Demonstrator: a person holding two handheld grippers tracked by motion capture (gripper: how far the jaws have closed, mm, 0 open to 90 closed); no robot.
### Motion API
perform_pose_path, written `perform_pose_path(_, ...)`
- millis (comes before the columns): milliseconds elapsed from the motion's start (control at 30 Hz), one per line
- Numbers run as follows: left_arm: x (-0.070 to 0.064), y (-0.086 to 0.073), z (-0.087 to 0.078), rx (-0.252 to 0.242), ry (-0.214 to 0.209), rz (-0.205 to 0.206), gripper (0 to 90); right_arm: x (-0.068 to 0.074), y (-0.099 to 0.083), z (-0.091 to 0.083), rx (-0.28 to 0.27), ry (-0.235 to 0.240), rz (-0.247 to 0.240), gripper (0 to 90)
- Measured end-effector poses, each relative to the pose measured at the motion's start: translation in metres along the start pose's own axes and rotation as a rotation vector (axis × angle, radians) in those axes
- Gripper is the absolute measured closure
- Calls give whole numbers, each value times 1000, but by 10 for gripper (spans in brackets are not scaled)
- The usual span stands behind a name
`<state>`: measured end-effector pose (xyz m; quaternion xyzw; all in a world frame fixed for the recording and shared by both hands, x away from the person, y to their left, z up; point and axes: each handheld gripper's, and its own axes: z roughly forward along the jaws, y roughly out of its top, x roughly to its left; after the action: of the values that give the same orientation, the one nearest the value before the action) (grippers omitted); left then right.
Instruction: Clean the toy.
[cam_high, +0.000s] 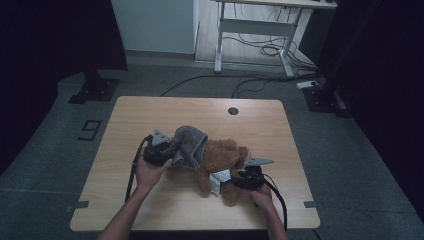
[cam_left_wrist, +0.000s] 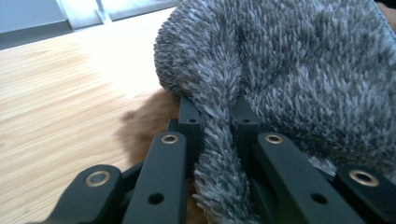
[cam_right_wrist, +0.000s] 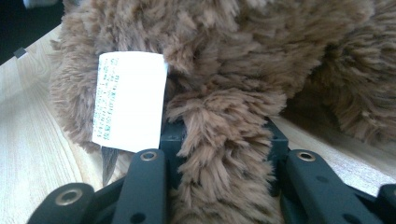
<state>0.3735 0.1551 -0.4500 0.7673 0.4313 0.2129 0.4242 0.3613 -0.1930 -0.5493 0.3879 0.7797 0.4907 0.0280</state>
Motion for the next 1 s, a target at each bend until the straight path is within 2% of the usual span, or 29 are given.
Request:
perform_pose_path(67,7,-4,-2,-2,2,-21,784,0,0,0,0,0,0,644)
perform_pose_path(167,17,-12,-5,2,28,-40,785,0,0,0,0,0,1,644)
perform_pose_path(233,25,-18,-5,20,47,-52,787,0,0,0,2,-2,2,644)
perform_pose_path(367,36,-34,0,60,56,-85,788,-1,0,0,4,-4,4,644)
perform_pose_path(433,39,-40,3,67,48,-99,788,-1,0,0,5,-5,4,644)
perform_pose_path(667,45,-57,13,130,66,-99,788,-1,0,1,6,-8,5,644)
perform_pose_path(800,48,-68,18,158,60,-118,787,-1,0,0,7,-10,5,644)
perform_pose_path(900,51,-63,8,113,38,-129,787,-2,0,1,8,-12,5,644)
perform_pose_path(1000,52,-45,-11,20,5,-151,788,-4,0,1,8,-8,10,645)
